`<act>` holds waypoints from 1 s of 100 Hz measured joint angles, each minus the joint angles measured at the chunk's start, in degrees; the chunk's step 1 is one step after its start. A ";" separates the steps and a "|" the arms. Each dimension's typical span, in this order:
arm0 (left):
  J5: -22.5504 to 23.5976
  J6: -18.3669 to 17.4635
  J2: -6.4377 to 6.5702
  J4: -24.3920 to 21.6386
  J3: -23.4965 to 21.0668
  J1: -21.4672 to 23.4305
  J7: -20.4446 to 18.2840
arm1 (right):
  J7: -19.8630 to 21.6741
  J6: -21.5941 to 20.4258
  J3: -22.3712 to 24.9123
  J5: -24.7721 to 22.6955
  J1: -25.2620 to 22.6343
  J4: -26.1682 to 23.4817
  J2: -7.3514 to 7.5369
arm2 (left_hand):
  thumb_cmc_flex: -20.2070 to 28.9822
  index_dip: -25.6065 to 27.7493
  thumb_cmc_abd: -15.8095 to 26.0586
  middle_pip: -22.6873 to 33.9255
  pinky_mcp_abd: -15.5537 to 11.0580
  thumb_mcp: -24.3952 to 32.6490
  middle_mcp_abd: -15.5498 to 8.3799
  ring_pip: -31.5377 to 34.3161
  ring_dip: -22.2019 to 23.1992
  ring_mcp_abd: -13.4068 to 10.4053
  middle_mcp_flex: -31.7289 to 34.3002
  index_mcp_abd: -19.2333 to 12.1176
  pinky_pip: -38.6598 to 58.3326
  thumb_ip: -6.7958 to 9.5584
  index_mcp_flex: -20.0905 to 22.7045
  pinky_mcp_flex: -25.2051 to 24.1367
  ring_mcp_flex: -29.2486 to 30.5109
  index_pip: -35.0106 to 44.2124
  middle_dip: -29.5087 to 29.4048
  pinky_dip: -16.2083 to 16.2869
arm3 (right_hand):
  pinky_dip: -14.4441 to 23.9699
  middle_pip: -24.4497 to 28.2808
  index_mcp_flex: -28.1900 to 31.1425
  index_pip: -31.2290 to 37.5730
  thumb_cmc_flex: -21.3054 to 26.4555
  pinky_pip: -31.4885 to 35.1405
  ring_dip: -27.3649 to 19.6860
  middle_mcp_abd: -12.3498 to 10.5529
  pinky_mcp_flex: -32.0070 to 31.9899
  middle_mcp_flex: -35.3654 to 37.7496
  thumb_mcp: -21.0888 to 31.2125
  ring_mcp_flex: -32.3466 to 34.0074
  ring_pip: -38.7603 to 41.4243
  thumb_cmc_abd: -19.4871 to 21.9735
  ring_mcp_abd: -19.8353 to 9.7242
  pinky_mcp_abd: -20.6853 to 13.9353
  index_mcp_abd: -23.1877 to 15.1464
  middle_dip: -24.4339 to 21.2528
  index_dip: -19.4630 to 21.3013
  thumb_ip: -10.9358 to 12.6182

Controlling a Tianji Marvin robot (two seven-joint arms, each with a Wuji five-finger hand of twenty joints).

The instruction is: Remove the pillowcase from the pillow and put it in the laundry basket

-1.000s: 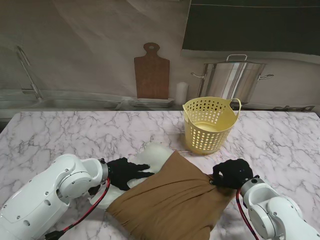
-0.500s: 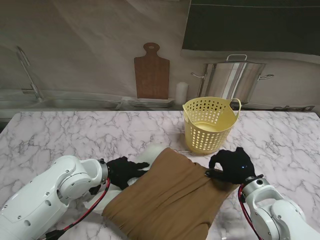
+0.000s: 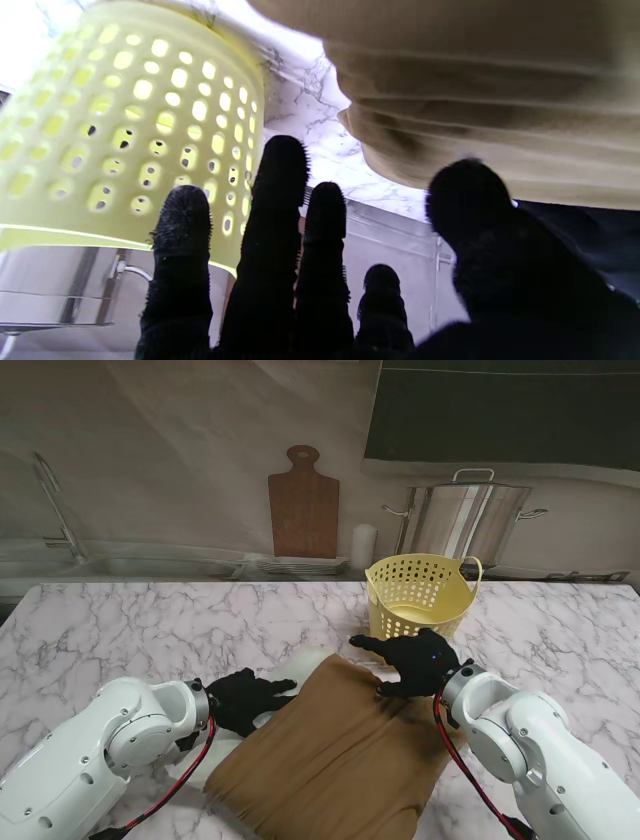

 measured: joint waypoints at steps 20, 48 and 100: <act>-0.73 0.74 0.13 0.00 0.34 -0.53 -1.79 | 7.44 0.23 -5.59 -0.49 5.81 2.35 0.77 | 0.08 0.00 0.00 0.09 0.06 0.02 0.07 0.33 0.01 0.30 3.72 -0.10 0.00 0.00 1.69 0.83 2.22 0.05 0.06 0.02 | 0.23 11.28 -0.14 -1.30 3.29 3.59 2.71 -2.25 5.03 9.47 16.83 6.61 18.44 -10.50 -2.94 -0.13 -0.76 12.60 -0.01 -3.39; -0.97 1.28 0.12 0.48 0.63 -0.93 -1.79 | 11.65 0.01 -12.21 2.22 12.36 7.55 1.21 | 0.08 0.00 0.00 0.09 0.09 0.02 -0.27 0.33 0.22 0.30 4.37 -0.71 0.00 0.00 2.28 1.30 2.85 0.06 0.56 0.03 | -0.57 19.31 8.34 10.88 4.32 4.89 2.72 -3.97 6.57 15.87 14.33 11.59 28.47 -7.25 -4.58 -0.20 -7.98 11.93 -0.66 -4.10; -1.78 1.89 0.09 0.30 1.73 -1.76 -3.84 | -1.90 -8.16 -1.68 -2.95 -0.70 4.38 0.58 | 0.08 0.00 0.10 -0.74 0.11 0.03 -3.86 -0.59 0.22 -0.10 4.37 -4.59 0.00 0.00 2.29 1.32 2.59 0.06 0.57 0.03 | 0.32 -3.17 38.35 32.73 -0.47 -4.12 0.91 -1.33 -2.96 14.76 6.06 2.94 1.50 -10.30 -2.55 1.99 -5.86 3.75 10.05 -4.68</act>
